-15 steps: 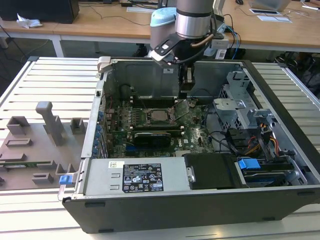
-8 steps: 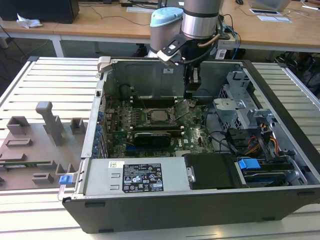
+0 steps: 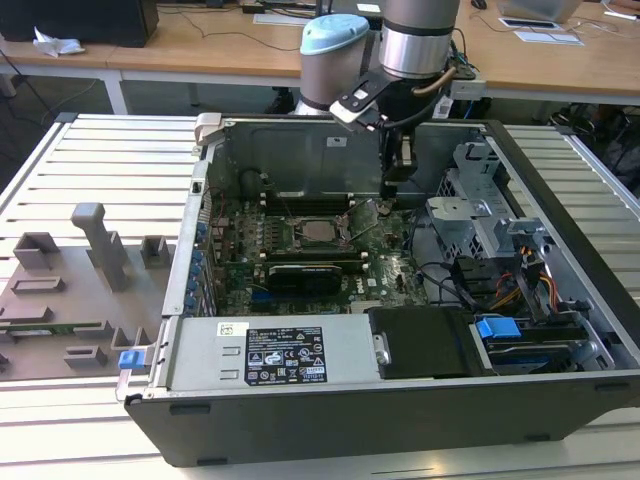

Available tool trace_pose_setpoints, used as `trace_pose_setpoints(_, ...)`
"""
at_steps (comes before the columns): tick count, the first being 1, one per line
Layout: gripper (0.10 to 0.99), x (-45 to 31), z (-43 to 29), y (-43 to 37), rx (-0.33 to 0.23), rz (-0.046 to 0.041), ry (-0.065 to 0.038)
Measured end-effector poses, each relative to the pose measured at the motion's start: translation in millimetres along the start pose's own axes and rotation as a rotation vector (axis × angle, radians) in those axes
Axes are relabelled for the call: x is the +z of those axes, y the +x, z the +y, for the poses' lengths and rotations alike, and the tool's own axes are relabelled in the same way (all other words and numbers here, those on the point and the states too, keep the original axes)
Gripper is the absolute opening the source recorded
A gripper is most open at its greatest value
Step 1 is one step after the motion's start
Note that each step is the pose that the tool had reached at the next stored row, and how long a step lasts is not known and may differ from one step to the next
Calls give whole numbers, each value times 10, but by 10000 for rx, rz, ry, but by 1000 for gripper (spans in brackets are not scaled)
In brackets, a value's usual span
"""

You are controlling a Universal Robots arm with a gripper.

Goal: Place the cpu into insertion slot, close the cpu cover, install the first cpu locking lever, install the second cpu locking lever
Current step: 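Close the cpu cover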

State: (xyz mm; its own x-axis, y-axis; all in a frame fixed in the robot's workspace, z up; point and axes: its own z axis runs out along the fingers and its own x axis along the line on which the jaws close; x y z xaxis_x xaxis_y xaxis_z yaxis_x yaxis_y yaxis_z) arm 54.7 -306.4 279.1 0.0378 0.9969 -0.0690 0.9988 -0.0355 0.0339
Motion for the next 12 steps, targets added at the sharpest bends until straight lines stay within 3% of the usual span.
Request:
trace_pose_setpoints(2,106,4,106,5,-1,0,6)
trace_pose_setpoints(3,106,29,119,7,-1,0,11)
trace_pose_setpoints(5,106,84,117,11,-1,0,15)
trace_pose_setpoints(12,106,145,120,15,-1,-1,16)
